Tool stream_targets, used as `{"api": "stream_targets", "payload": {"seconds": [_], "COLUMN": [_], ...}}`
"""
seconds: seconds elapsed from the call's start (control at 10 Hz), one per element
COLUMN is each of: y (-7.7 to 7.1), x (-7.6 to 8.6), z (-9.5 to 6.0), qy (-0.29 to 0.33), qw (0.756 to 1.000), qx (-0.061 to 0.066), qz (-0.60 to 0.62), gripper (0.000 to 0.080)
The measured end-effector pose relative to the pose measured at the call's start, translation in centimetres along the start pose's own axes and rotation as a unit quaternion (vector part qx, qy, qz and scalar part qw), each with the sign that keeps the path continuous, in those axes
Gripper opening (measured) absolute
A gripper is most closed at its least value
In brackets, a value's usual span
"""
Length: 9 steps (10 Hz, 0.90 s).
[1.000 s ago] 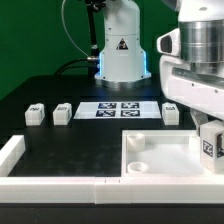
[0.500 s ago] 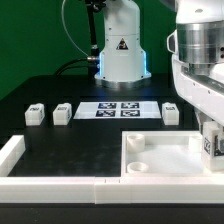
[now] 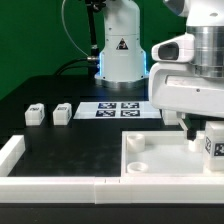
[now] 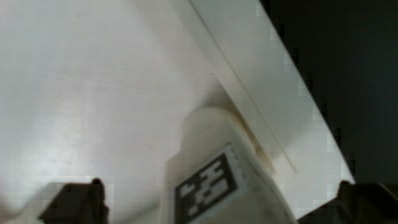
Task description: Assemble one leg
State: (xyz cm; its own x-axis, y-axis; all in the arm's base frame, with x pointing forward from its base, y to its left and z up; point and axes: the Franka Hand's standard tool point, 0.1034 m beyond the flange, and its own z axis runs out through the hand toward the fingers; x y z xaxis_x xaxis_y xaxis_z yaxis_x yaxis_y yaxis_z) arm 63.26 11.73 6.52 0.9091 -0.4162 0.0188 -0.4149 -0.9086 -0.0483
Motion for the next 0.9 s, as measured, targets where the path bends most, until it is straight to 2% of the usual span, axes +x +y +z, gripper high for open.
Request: {"api": "stream_targets", "payload": {"seconds": [0.1, 0.2, 0.4, 0.5, 0.6, 0.7, 0.9], "y": [0.20, 0.23, 0.18, 0.13, 0.02, 0.01, 0.00], "x": [0.90, 1.52, 1.42, 1.38, 1.30, 1.28, 1.21], "z": [-0.49, -0.95, -0.76, -0.74, -0.72, -0.70, -0.53], "qy": [0.019, 0.021, 0.021, 0.020, 0.019, 0.019, 0.015], "qw": [0.986, 0.972, 0.979, 0.987, 0.996, 0.997, 0.998], "qx": [-0.006, -0.006, -0.005, -0.003, 0.001, 0.002, 0.007], "qz": [-0.163, -0.236, -0.204, -0.159, -0.091, -0.070, 0.060], "gripper": [0.0649, 0.0649, 0.0649, 0.0511, 0.0309, 0.0291, 0.0291]}}
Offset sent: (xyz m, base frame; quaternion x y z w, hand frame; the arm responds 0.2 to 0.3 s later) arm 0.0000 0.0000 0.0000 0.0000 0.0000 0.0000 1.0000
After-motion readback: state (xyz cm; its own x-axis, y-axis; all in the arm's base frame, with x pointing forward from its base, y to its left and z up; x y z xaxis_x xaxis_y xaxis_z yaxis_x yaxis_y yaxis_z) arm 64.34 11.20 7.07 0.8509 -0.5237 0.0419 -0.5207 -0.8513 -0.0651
